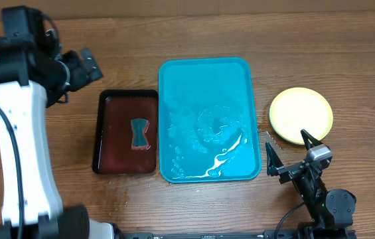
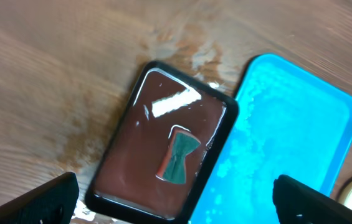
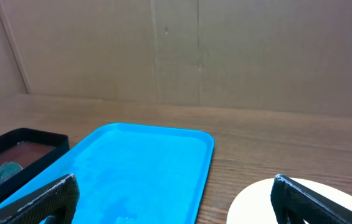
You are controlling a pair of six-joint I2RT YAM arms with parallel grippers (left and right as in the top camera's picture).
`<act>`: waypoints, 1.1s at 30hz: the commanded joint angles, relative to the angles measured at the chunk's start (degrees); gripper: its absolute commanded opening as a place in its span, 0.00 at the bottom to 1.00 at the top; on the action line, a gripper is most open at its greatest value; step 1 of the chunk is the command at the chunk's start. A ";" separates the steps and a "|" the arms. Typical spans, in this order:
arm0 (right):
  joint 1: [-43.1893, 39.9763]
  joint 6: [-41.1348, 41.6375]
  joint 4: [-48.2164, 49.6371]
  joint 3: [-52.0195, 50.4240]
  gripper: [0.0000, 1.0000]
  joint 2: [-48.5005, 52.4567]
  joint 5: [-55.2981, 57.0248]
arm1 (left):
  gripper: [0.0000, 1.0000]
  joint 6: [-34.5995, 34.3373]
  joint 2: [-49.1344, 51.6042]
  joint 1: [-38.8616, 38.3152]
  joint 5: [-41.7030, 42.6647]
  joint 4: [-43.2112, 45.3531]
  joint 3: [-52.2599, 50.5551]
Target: Clean dirty plates on tray and stack at the side
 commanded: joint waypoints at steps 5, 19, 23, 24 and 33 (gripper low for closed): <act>0.24 0.15 0.28 -0.57 1.00 -0.44 -0.26 | 1.00 1.09 -16.55 -9.42 -16.46 3.63 -1.16; 0.24 0.15 0.28 -0.57 1.00 -0.46 -0.26 | 1.00 1.77 -54.97 -9.42 -12.52 44.04 -53.68; 0.24 0.15 0.26 -0.57 1.00 -0.44 -0.26 | 1.00 1.73 -68.04 -9.40 -10.21 54.60 -70.01; 0.24 0.15 0.28 -0.57 1.00 -0.44 -0.26 | 1.00 1.73 -71.49 -9.20 -9.66 56.76 -73.79; 0.24 0.15 0.28 -0.57 1.00 -0.44 -0.26 | 1.00 1.53 -92.26 -3.82 -2.97 65.79 -95.30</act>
